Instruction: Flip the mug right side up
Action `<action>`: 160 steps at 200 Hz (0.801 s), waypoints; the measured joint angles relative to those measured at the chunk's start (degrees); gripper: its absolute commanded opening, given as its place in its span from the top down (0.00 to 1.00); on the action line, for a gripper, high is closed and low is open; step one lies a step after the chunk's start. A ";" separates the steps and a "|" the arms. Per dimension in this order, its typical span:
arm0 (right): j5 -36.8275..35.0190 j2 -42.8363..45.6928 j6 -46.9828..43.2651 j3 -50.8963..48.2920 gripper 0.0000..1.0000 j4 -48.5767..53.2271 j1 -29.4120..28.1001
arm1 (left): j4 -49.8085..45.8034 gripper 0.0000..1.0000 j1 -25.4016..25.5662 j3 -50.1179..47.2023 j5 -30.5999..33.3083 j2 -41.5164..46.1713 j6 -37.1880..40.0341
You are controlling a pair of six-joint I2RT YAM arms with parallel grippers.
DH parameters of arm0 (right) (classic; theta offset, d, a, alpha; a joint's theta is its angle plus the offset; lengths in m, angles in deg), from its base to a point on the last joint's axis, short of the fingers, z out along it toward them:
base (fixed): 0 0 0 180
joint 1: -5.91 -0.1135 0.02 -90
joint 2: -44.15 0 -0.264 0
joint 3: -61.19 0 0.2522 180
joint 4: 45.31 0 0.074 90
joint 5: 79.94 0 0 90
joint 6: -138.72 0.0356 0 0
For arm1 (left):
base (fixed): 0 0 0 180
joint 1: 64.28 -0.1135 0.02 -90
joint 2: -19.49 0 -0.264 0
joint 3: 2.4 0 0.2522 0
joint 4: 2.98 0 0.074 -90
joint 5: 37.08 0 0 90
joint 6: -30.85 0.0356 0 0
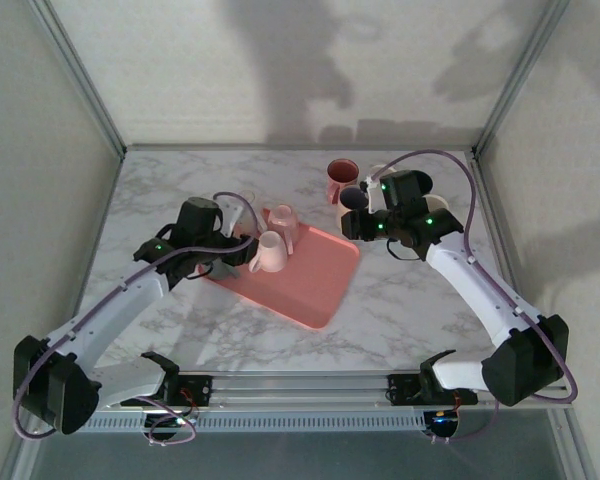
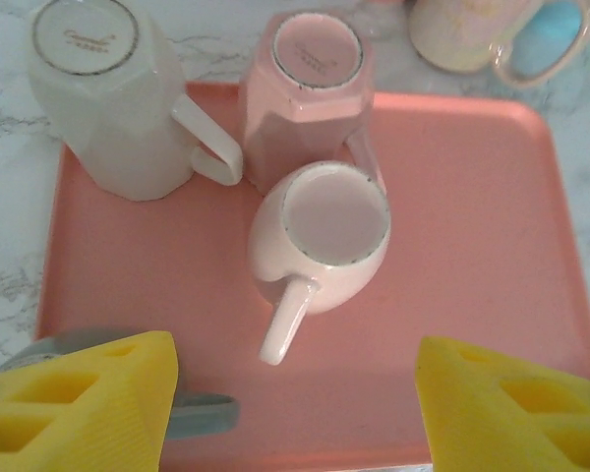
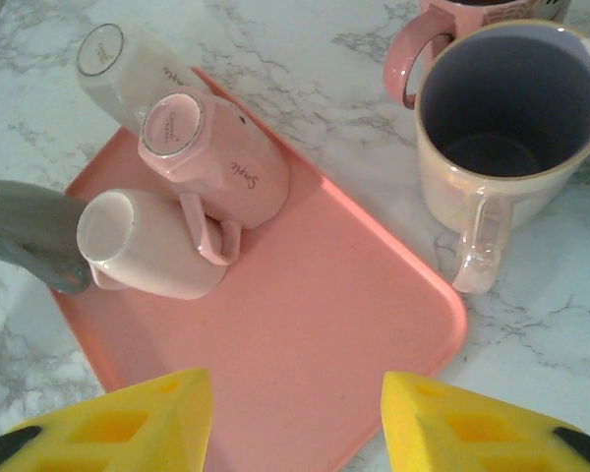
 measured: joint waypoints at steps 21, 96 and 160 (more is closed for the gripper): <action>1.44 0.04 -0.04 -0.52 0.50 -0.26 0.28 | -0.94 0.33 0.22 0.00 -0.02 -3.04 5.03; 6.56 0.09 0.42 -1.90 0.50 -2.21 2.32 | -1.92 0.37 0.66 0.02 0.15 -13.22 14.27; 9.90 -1.25 1.81 -1.92 0.50 -4.63 2.95 | -1.09 0.42 0.96 0.28 0.61 -18.38 15.34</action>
